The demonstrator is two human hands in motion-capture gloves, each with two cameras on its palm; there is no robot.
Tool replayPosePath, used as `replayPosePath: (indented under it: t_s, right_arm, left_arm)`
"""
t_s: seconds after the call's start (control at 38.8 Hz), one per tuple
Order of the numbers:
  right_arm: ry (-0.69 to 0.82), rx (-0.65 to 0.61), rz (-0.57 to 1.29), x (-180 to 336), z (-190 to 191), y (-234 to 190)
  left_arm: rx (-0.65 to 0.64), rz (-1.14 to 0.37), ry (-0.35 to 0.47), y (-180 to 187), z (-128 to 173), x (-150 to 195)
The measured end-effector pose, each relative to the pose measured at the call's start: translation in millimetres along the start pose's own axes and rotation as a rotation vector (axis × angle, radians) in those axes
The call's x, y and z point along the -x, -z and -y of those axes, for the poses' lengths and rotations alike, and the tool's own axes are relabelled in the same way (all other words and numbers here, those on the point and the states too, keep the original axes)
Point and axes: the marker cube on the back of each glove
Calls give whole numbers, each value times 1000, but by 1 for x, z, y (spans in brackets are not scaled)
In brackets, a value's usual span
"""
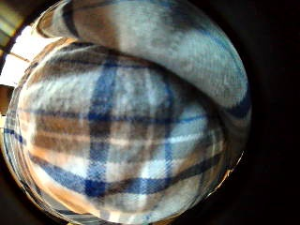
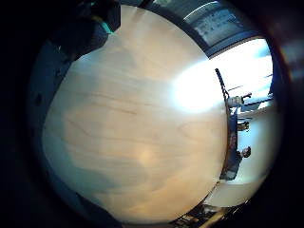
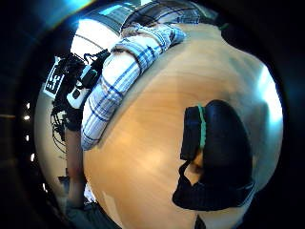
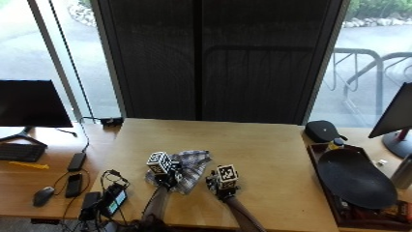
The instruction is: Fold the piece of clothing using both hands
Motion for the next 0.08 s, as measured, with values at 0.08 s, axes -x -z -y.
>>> replayPosePath:
  t_s: [0.08]
  right_arm:
    - [-1,-67,-85,-9,6,4]
  left_arm:
    - [13,10,21,-2,-1,-1]
